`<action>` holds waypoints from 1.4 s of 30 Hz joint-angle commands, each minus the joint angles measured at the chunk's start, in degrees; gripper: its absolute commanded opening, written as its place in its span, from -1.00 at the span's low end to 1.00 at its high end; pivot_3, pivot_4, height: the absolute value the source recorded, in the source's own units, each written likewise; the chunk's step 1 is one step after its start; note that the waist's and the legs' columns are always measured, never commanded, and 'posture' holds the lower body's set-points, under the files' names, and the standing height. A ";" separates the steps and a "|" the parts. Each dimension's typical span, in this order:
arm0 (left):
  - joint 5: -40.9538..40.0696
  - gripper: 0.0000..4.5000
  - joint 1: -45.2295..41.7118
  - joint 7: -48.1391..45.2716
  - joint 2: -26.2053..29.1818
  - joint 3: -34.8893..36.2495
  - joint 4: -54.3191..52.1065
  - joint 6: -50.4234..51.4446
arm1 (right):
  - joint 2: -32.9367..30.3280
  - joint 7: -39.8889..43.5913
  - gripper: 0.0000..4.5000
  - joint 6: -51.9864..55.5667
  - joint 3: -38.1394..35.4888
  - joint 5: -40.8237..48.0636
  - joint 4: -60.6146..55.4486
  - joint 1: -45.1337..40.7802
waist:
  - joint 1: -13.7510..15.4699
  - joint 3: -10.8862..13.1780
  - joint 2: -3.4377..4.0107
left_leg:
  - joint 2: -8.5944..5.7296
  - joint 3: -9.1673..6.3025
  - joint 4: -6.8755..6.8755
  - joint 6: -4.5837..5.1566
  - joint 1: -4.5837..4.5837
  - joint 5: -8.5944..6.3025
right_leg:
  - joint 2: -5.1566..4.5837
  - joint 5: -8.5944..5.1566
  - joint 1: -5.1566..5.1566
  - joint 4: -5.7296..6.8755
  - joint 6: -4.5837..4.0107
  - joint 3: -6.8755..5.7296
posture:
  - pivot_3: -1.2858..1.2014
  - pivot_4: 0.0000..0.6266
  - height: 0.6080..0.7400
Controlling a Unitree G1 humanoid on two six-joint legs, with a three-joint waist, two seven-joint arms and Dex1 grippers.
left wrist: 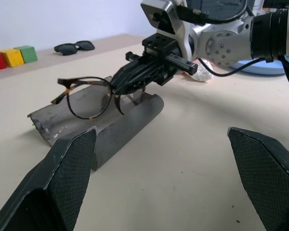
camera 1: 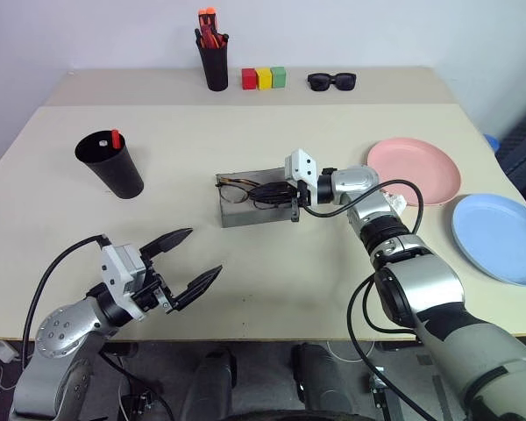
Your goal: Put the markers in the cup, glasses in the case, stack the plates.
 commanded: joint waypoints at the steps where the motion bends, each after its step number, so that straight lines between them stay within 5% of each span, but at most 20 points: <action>1: -0.01 1.00 -0.46 0.19 -0.25 0.30 -1.71 -1.10 | -1.16 0.44 -0.98 -1.37 -0.21 -0.66 -0.02 -1.91 | 0.01 0.00 0.00 | 0.00 0.00 0.00 0.00 0.00 0.00 | 0.00 0.00 0.00 0.00 0.00 0.00 | 0.03 -0.52 1.00; 17: -0.12 1.00 -0.74 -0.26 -0.37 -0.05 -1.55 -0.79 | -3.19 3.84 -0.98 -0.34 0.15 -2.83 0.09 -0.81 | -0.02 0.00 0.00 | 0.00 0.00 0.00 0.00 0.00 0.00 | 0.00 0.01 0.00 0.01 0.01 0.00 | 0.03 -0.52 1.00; 20: -0.04 1.00 -0.85 -0.17 -0.48 -0.22 -1.51 -0.78 | -3.27 4.49 -0.52 0.10 0.50 -3.22 -0.09 -0.69 | -0.04 0.00 0.00 | 0.00 0.00 0.00 0.00 0.00 0.00 | 0.00 0.00 0.00 0.01 0.01 0.00 | 0.03 -0.52 1.00; 27: 0.19 1.00 -1.43 0.37 -0.86 0.04 -0.97 -0.96 | -2.99 3.27 0.97 0.79 -0.25 -2.76 -0.44 -0.85 | -0.03 0.00 0.00 | 0.00 0.00 0.00 0.00 0.00 0.00 | 0.00 0.01 0.00 0.01 0.02 0.00 | 0.03 -0.52 1.00; 34: -3.13 1.00 -6.71 8.27 -3.44 2.17 -1.60 3.90 | -3.98 0.68 0.97 9.07 -5.63 3.62 -8.21 0.55 | 0.19 0.01 0.01 | 0.00 -0.02 0.02 -0.01 0.00 0.01 | 0.00 0.07 0.00 0.04 0.12 0.00 | 0.03 -0.52 1.00; 42: -0.73 1.00 -23.06 19.15 0.29 1.36 2.07 18.06 | -14.36 -3.74 0.97 30.37 -8.42 10.21 -44.30 21.15 | 1.11 0.00 -0.02 | -0.05 -0.17 0.06 -0.01 -0.08 0.01 | -0.02 0.09 0.06 0.04 0.18 -0.10 | 0.03 -0.52 1.00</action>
